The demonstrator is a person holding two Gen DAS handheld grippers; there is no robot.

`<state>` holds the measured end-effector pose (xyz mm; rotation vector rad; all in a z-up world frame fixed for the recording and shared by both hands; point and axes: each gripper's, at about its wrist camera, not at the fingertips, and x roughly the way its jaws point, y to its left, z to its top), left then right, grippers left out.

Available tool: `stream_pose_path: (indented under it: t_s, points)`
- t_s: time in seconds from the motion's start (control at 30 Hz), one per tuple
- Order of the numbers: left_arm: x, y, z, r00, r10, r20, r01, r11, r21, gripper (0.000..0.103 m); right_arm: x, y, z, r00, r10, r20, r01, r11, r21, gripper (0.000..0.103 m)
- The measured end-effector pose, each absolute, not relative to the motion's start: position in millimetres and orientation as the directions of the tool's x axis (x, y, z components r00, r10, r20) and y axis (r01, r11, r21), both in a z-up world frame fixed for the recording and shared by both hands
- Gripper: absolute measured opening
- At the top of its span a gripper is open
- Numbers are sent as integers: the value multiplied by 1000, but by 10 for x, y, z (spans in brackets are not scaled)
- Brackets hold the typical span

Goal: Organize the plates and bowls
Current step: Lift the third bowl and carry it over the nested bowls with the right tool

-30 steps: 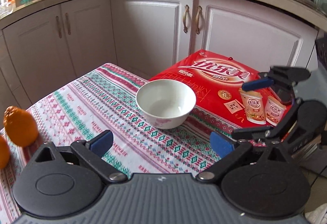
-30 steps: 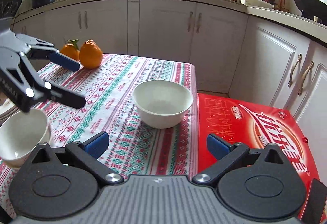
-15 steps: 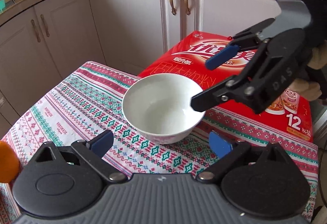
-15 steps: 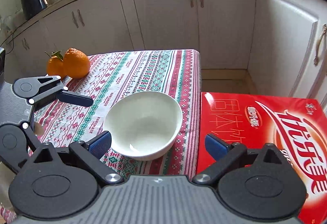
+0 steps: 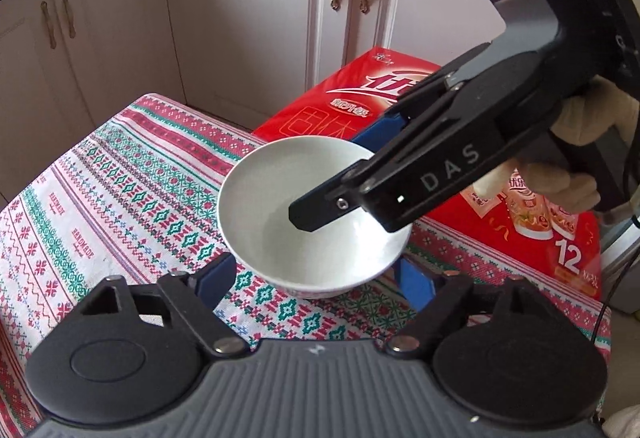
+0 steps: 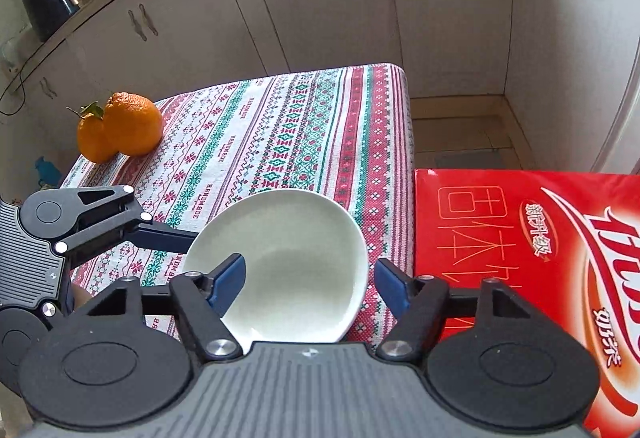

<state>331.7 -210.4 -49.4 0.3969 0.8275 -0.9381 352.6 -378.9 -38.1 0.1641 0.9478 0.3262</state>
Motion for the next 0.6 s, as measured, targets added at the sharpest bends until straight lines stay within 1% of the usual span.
stream_pose_path:
  t_s: [0.6]
  points:
    - [3328, -2135, -482, 307, -543, -782, 840, 541, -45, 83, 3539, -3774, -365, 511, 365, -778, -178, 931, 320, 73]
